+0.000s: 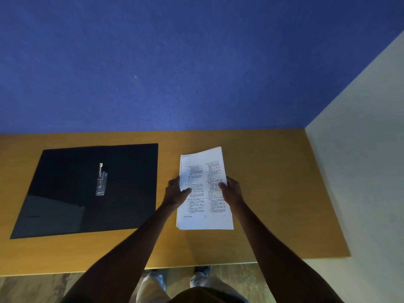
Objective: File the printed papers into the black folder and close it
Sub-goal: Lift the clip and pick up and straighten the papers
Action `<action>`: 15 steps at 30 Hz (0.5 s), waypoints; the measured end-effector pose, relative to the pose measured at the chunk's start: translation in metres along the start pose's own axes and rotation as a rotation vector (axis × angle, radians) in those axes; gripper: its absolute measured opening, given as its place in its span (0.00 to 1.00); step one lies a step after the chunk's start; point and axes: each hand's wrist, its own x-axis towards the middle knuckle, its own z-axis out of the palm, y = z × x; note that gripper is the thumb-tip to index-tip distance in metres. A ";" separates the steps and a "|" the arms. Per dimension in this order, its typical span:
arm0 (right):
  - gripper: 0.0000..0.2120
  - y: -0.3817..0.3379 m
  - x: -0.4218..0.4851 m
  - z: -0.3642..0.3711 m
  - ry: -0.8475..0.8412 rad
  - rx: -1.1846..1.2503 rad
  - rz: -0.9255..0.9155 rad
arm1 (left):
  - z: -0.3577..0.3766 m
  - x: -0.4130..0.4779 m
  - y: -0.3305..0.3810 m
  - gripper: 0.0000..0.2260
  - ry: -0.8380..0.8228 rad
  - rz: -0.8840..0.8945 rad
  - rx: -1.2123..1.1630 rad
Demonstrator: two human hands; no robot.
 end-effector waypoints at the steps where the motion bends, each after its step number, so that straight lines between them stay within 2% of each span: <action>1: 0.15 -0.001 -0.002 -0.002 -0.016 0.020 -0.011 | -0.003 0.001 0.000 0.33 0.033 -0.018 -0.066; 4: 0.14 -0.002 -0.010 -0.011 -0.091 0.116 -0.063 | -0.013 0.002 0.005 0.34 0.100 -0.083 -0.375; 7: 0.13 -0.006 -0.016 -0.017 -0.123 0.177 -0.122 | -0.018 0.001 0.011 0.23 0.116 -0.080 -0.719; 11: 0.14 -0.020 -0.022 -0.017 -0.024 0.236 -0.184 | -0.022 -0.008 0.026 0.16 0.143 0.052 -0.799; 15: 0.17 -0.038 -0.025 -0.016 0.047 0.251 -0.298 | -0.024 -0.015 0.049 0.15 0.290 0.208 -0.812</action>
